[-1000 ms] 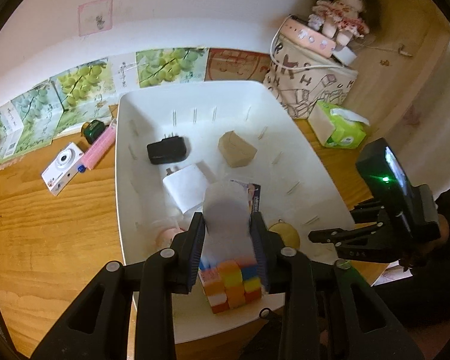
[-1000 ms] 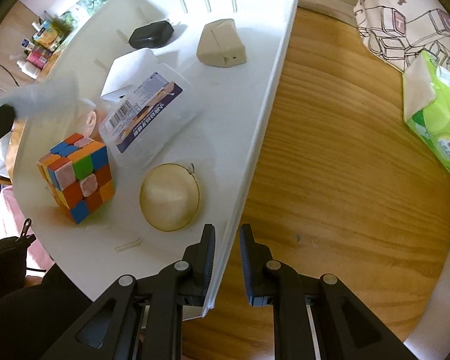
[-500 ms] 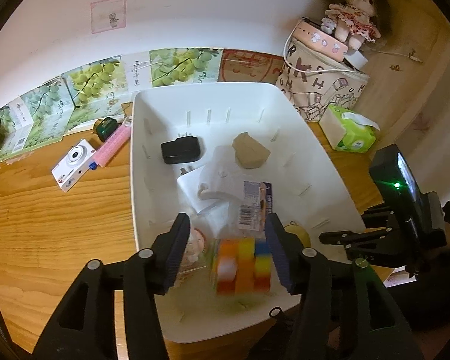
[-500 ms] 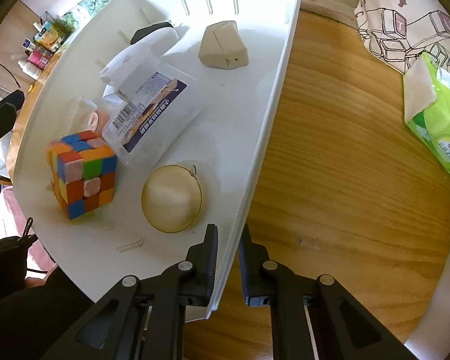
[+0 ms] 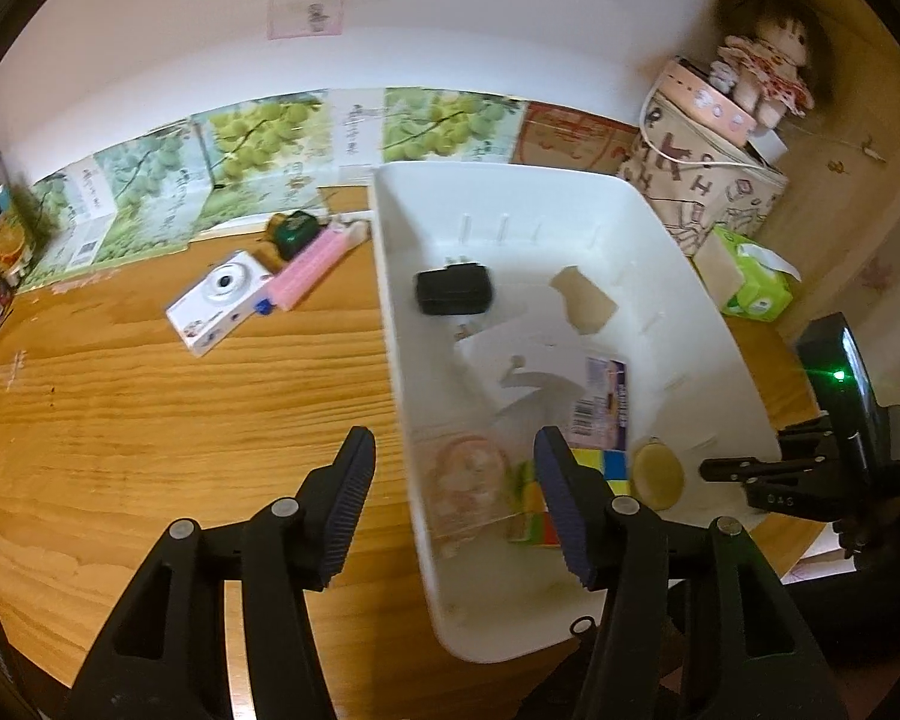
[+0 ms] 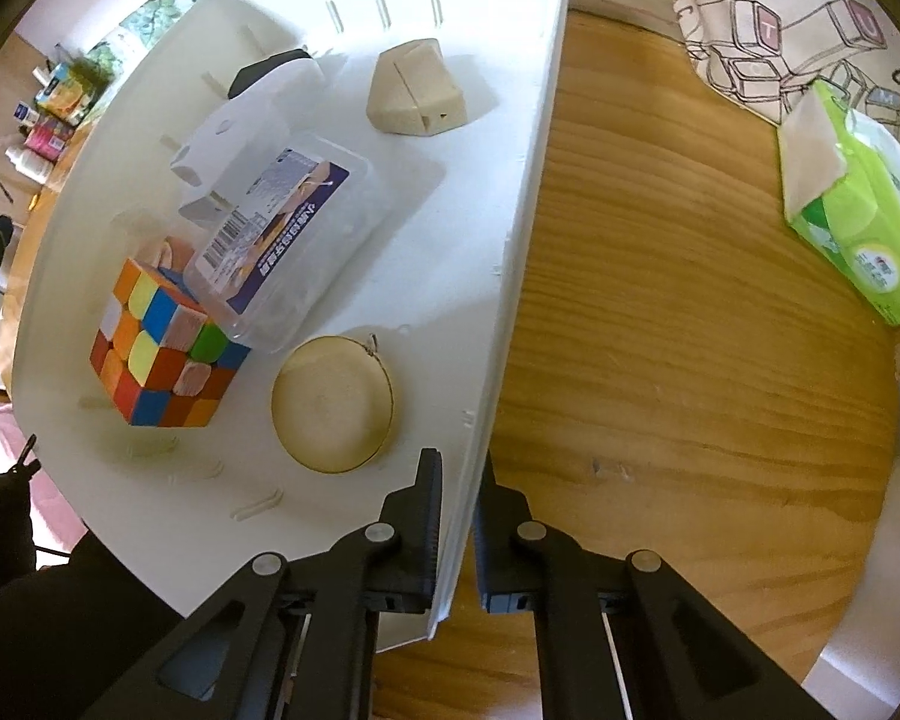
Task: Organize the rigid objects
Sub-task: 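Withdraw the left tool and move it to the white toy device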
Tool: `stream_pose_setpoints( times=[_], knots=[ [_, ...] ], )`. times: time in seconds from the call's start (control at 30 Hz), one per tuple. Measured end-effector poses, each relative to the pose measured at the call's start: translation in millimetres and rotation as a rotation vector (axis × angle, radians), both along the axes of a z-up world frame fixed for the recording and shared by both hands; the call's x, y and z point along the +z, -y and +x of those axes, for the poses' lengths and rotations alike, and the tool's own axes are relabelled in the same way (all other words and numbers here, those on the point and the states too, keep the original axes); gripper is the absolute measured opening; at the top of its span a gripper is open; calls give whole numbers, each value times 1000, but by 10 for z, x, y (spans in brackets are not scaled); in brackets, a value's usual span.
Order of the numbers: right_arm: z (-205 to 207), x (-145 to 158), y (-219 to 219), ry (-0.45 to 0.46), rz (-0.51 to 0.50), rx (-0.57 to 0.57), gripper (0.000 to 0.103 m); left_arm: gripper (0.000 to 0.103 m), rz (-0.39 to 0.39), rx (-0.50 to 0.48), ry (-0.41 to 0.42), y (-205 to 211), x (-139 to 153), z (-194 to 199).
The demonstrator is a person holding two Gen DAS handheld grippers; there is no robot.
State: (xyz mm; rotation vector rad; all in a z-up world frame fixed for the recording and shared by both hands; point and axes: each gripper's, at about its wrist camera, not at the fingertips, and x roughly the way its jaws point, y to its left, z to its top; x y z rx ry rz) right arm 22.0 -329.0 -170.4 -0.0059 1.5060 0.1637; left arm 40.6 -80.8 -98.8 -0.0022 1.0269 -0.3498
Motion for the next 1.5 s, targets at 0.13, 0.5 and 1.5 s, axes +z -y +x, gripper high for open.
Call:
stream_pose_setpoints(
  times=[0.13, 0.5, 1.5],
  knots=[
    [-13, 0, -19, -3, -16, -30, 7, 64, 10, 14, -1, -171, 0, 33],
    [-103, -120, -22, -14, -67, -130, 6, 71, 46, 23, 6, -602, -6, 167],
    [-178, -47, -201, -41, -187, -324, 11, 83, 191, -42, -55, -1312, -402, 1090]
  ],
)
